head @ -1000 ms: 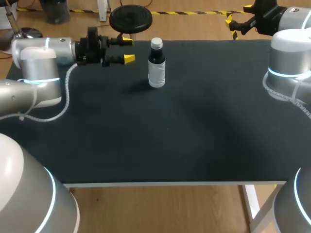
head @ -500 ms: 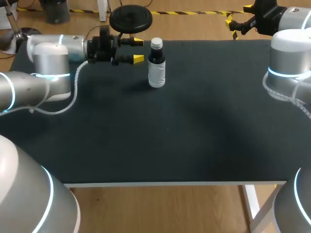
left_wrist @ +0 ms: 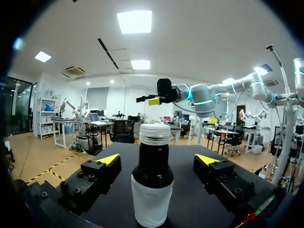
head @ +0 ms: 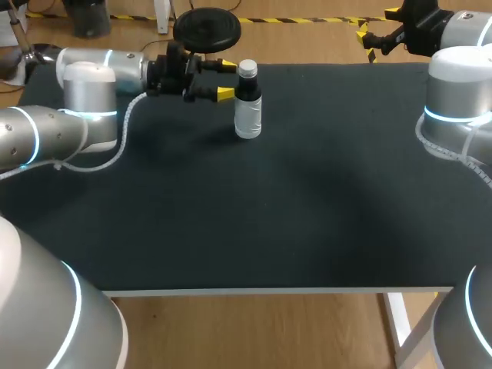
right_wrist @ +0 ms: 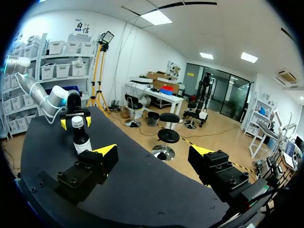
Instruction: Unscrew the bottle cap
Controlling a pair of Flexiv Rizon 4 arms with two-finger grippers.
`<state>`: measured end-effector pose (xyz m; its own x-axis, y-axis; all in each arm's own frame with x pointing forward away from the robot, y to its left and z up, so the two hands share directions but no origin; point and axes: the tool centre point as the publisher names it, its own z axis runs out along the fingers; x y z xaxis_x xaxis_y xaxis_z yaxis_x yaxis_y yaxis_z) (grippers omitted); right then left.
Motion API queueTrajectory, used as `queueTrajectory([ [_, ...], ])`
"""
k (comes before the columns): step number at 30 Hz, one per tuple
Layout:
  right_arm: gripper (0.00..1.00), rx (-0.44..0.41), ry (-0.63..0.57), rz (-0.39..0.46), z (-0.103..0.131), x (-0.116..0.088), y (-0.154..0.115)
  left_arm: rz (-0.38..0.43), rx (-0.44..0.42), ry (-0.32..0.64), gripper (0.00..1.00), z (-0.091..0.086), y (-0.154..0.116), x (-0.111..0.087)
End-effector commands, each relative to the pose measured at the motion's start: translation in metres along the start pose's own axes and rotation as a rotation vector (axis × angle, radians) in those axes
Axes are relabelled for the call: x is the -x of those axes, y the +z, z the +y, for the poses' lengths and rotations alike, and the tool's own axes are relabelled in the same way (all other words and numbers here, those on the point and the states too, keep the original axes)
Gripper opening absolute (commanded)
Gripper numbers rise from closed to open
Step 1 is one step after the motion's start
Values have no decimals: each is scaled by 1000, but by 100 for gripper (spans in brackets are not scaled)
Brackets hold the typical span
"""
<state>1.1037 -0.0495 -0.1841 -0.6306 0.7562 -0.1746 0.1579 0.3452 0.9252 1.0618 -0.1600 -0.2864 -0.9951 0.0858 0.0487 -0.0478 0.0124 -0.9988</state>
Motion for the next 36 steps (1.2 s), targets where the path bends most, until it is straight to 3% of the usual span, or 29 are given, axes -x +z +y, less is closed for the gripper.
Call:
queueTrajectory([
  [1,100,2,0,1,-1,0,0,66,1,5,100,2,4,6],
  [36,100,2,0,1,-1,0,0,173,21,10,100,1,41,5],
])
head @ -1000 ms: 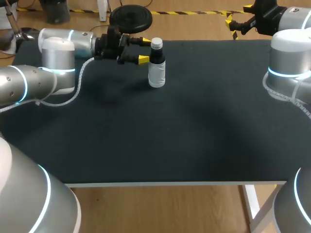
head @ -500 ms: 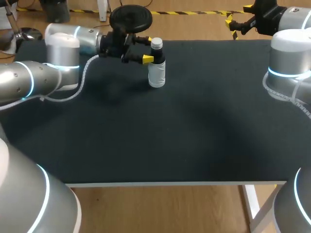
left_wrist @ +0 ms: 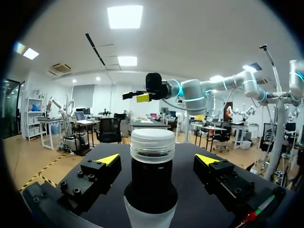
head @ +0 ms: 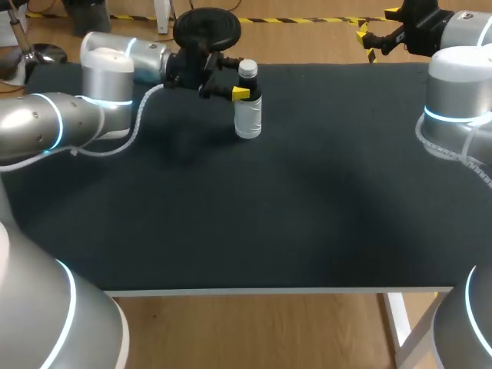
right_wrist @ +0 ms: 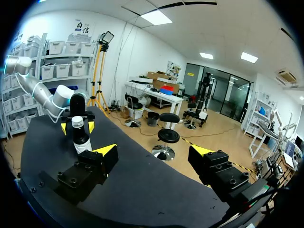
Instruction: Unscrew the bottle cap
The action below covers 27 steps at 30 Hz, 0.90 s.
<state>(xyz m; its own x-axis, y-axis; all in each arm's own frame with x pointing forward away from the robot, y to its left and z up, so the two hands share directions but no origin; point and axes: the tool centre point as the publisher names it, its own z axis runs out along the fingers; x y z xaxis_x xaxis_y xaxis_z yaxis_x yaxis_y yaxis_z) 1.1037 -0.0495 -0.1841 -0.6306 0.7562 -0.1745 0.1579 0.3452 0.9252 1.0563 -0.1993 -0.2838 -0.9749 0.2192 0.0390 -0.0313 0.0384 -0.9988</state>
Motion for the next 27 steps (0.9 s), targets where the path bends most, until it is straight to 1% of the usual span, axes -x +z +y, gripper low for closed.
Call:
queueTrajectory([
  [1,100,2,0,1,-1,0,0,40,-8,0,100,3,1,7],
  [10,100,2,0,1,-1,0,0,41,-2,-1,100,4,3,9],
  [11,100,2,0,1,-1,0,0,40,-2,-1,77,4,3,9],
  [12,100,2,0,1,-1,0,0,38,-1,0,50,4,3,9],
  [13,100,2,0,1,-1,0,0,37,-1,1,28,4,3,9],
  [14,100,2,0,1,-1,0,0,36,0,1,20,4,3,9],
  [15,100,2,0,1,-1,0,0,35,2,2,8,4,4,9],
  [16,100,2,0,1,-1,0,0,35,2,2,0,4,4,9],
  [27,100,2,0,1,-1,0,0,30,2,22,0,0,1,7],
])
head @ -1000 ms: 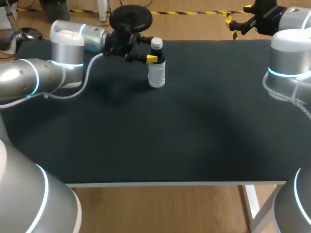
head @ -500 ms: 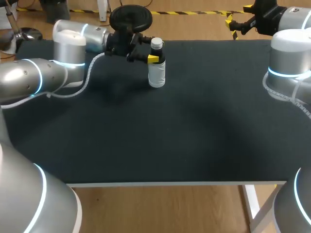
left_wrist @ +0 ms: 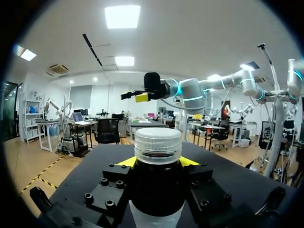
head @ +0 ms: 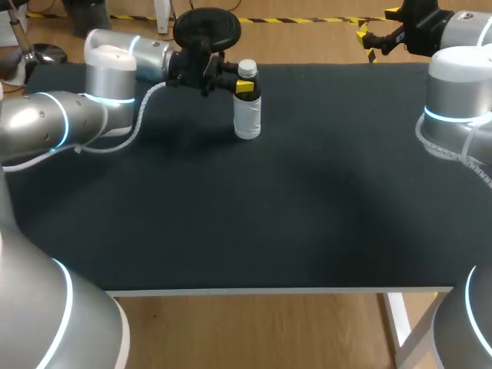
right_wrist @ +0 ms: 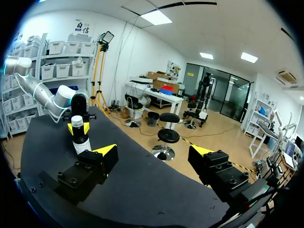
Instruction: Unscrew the bottle cap
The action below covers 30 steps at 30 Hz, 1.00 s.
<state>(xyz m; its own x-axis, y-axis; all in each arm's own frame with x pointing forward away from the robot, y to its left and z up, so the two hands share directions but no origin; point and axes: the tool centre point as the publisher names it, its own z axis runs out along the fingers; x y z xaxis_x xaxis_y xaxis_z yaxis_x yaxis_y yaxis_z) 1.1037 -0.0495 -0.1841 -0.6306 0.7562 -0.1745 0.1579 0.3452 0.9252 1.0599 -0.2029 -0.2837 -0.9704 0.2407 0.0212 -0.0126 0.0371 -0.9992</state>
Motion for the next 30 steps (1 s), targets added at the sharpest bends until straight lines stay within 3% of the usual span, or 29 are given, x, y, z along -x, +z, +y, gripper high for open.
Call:
queueTrajectory([
  [1,100,2,0,1,-1,0,0,8,-2,5,0,0,-2,3],
  [30,100,2,0,1,-1,0,0,16,9,-3,0,1,-5,2],
])
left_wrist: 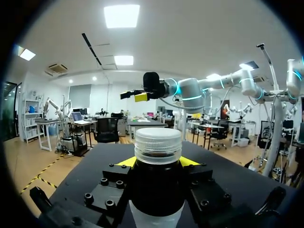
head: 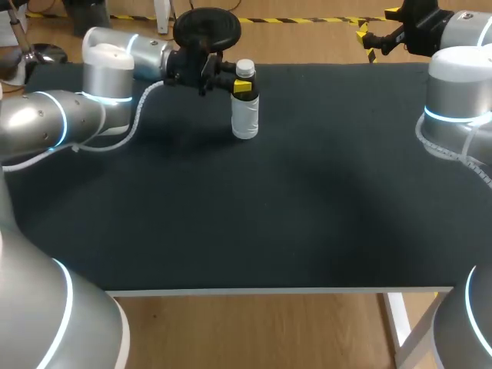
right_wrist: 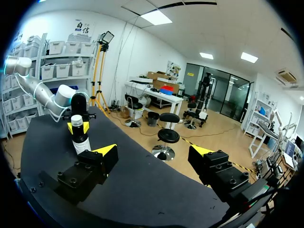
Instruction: Unscrew the bottle cap
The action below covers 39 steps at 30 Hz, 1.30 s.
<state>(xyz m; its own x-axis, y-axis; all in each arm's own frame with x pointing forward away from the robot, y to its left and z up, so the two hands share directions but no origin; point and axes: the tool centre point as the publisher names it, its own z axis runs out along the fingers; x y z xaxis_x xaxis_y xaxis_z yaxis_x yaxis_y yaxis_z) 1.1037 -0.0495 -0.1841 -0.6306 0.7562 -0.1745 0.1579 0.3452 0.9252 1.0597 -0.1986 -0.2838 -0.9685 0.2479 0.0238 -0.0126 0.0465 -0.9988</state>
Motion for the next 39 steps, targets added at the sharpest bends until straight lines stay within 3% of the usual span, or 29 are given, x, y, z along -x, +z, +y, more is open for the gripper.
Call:
queueTrajectory([
  [1,100,2,0,1,-1,0,0,8,0,0,0,0,-1,3],
  [16,100,2,0,1,-1,0,0,8,0,0,0,0,-1,3],
  [26,100,109,12,79,36,-58,24,8,0,0,0,0,-1,3],
  [39,100,199,106,91,50,-143,55,8,0,0,0,0,-1,3],
])
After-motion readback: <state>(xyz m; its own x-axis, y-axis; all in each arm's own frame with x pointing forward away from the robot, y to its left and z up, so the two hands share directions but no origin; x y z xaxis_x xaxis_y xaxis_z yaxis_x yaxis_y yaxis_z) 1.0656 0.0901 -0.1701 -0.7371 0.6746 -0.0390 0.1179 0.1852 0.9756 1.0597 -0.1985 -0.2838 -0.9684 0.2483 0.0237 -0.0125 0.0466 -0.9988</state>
